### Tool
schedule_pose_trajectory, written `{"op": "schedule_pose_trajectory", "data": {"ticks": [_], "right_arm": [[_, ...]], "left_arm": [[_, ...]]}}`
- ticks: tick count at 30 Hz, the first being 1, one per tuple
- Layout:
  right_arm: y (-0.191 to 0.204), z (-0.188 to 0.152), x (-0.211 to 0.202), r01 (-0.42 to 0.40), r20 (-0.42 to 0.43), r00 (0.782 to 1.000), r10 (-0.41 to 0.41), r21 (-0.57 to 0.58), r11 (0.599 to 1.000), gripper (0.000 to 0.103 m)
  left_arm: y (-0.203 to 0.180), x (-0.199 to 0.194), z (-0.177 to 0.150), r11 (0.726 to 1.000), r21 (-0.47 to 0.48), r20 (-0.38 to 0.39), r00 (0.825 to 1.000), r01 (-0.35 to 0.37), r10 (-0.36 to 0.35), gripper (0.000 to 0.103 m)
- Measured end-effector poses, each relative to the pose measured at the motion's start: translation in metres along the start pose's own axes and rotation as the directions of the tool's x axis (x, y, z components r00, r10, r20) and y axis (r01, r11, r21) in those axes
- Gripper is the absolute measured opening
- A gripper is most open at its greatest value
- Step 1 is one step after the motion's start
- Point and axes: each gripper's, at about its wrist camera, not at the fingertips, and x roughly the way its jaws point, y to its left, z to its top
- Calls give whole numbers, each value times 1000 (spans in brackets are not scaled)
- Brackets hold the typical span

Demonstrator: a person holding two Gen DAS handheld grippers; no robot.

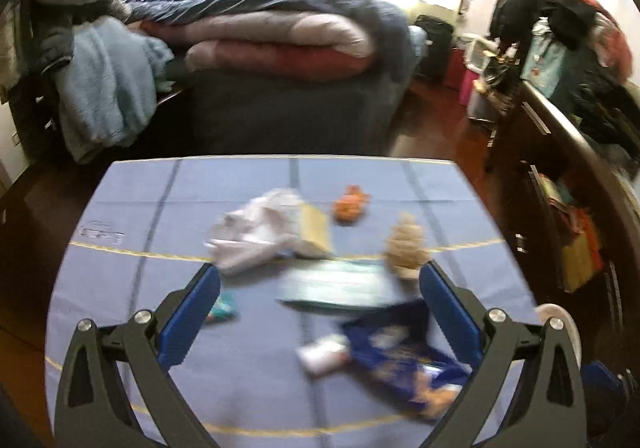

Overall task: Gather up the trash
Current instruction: 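Grasp the white paper with the left tool while the right tool grasps the blue biscuit bag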

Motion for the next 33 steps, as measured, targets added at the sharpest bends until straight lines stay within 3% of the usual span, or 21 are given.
{"op": "schedule_pose_trajectory", "data": {"ticks": [9, 19, 20, 23, 24, 27, 33], "right_arm": [[39, 13, 35, -39, -32, 999, 37, -60, 997, 83], [45, 23, 65, -27, -58, 998, 23, -57, 998, 83], [46, 23, 68, -25, -62, 998, 22, -59, 998, 83], [48, 25, 75, -21, -65, 998, 16, -67, 998, 83], [49, 26, 79, -19, -71, 997, 14, -71, 997, 83], [53, 27, 92, -18, -89, 996, 11, -82, 996, 82], [62, 26, 117, -41, -139, 990, 26, -107, 993, 81]], "left_arm": [[47, 69, 11, 994, 95, -99, 993, -48, 57, 100], [46, 114, 25, 985, 172, -112, 994, 29, -10, 99], [44, 115, 26, 983, 178, -110, 994, 35, -15, 95], [37, 119, 27, 979, 199, -117, 993, 51, -28, 67], [36, 119, 27, 978, 203, -116, 993, 52, -29, 63], [33, 115, 26, 976, 208, -100, 994, 64, -44, 55], [38, 99, 24, 978, 200, -59, 997, 63, -52, 52]]}}
